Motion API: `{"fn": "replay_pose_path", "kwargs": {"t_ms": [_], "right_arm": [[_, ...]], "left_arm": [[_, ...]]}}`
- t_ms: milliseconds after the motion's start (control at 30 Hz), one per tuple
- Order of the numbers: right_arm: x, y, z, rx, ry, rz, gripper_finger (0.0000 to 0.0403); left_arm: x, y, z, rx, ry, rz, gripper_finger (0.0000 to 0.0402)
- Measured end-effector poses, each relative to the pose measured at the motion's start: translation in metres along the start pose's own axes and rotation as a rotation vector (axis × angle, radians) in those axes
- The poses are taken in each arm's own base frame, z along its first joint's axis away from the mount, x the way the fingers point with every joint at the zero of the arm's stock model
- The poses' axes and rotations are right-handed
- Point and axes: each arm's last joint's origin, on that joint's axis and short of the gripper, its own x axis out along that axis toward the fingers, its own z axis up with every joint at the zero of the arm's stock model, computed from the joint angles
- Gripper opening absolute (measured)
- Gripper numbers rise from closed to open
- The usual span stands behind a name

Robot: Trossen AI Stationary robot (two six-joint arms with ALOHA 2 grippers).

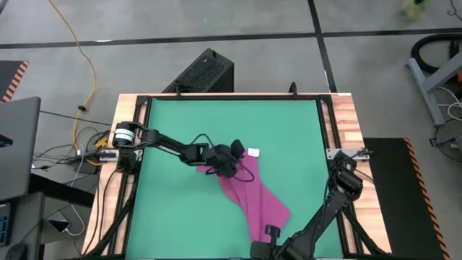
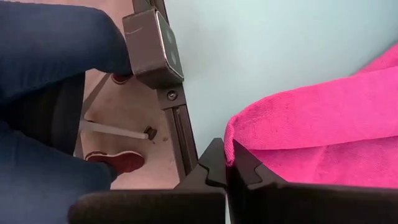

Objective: Roll towel
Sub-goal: Roll the pink towel

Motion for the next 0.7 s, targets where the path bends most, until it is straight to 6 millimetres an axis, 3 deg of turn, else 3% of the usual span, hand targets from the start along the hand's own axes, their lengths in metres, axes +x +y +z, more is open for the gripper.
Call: {"fn": "replay_pose_path", "kwargs": {"t_ms": [367, 567, 700], "right_arm": [[0.0, 0.001, 0.001, 0.073, -0.022, 0.0, 0.0008], [0.0, 0.002, 0.002, 0.081, -0.047, 0.003, 0.0008], [0.0, 0.002, 0.003, 0.085, -0.054, 0.01, 0.0008]], "left_arm": [[0.022, -0.018, -0.003, 0.147, 0.01, -0.033, 0.0135], [0.026, -0.008, -0.004, 0.115, 0.035, 0.047, 0.0135], [0.029, -0.003, -0.003, 0.122, -0.013, -0.002, 0.0123]]}}
